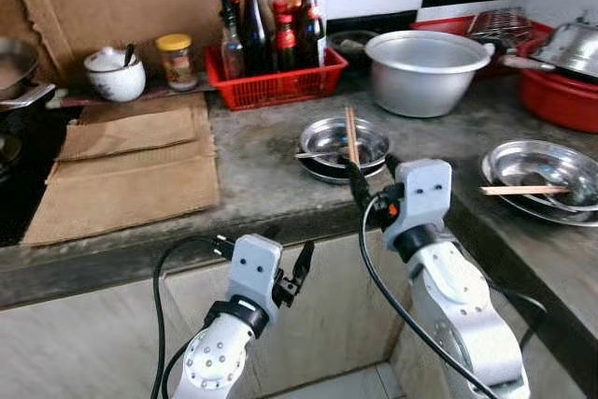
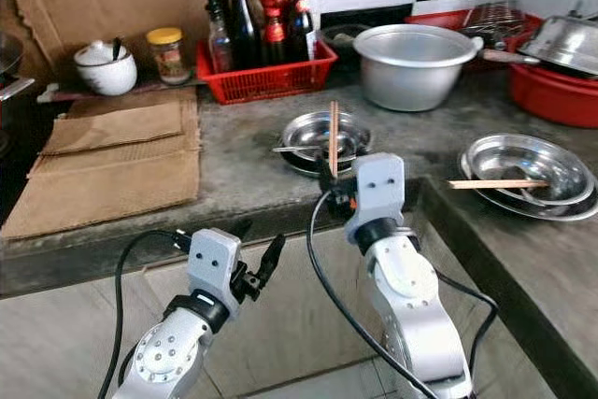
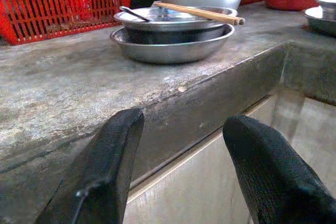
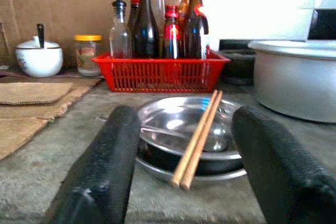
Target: Kitchen organization
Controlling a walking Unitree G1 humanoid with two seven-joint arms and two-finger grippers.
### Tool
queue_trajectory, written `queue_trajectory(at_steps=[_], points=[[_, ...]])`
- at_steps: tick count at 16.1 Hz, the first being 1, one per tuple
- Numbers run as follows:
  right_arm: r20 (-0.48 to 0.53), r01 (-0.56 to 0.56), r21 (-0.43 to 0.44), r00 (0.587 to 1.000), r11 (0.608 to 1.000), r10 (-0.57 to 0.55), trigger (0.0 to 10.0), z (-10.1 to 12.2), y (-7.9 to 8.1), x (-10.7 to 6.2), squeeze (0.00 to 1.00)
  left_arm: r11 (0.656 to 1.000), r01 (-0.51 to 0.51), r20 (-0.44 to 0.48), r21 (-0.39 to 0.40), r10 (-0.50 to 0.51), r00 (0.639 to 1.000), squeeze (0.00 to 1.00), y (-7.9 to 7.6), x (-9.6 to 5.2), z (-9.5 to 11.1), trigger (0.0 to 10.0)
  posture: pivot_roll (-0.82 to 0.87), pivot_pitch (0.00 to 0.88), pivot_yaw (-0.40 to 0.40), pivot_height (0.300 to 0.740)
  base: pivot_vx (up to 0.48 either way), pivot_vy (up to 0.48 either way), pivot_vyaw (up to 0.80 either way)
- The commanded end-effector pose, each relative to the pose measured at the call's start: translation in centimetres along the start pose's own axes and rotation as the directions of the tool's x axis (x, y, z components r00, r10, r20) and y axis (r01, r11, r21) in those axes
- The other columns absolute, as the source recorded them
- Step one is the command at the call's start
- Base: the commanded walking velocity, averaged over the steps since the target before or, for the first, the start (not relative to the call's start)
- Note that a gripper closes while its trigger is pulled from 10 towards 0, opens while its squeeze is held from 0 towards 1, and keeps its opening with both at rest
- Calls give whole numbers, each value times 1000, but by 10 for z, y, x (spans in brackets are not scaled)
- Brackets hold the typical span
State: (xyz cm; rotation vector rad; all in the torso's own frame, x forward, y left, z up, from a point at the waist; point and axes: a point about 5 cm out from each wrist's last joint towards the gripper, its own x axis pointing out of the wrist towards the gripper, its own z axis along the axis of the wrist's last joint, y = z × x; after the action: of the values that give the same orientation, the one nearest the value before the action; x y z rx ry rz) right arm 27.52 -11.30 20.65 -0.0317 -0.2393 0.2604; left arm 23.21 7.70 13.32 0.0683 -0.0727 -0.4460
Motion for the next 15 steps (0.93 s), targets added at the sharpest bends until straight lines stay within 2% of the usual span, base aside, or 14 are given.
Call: queue_trajectory(at_steps=[1, 2, 6, 11, 15], points=[[9, -22, -7, 1000, 1000, 22, 10000, 1, 5, 5, 1000, 1000, 6, -1, 0, -6, 1000, 0, -1, -1, 0, 10000, -35, 44, 12, 740, 0, 0, 0], [7, -35, -10, 999, 999, 35, 10000, 1, 8, 8, 24, 1000, 6, -1, -1, -6, 1000, 0, -2, -1, 0, 10000, -35, 46, 12, 740, 0, 0, 0], [-28, -50, -45, 998, 998, 49, 10000, -5, 16, 21, 0, 1000, 1, 5, -3, -1, 1000, 0, -2, -2, 1, 10000, -27, 48, 3, 740, 0, 0, 0], [-88, 64, -92, 993, 994, -73, 10000, -15, 9, 35, 0, 1000, 5, 9, -11, -5, 1000, 0, -5, -5, 2, 10000, -19, 47, -6, 740, 0, 0, 0], [-137, 107, -80, 984, 991, -117, 10000, -24, 6, 39, 0, 999, 28, 34, -25, -27, 999, 0, -8, -5, 4, 10000, -23, 47, -7, 740, 0, 0, 0]])
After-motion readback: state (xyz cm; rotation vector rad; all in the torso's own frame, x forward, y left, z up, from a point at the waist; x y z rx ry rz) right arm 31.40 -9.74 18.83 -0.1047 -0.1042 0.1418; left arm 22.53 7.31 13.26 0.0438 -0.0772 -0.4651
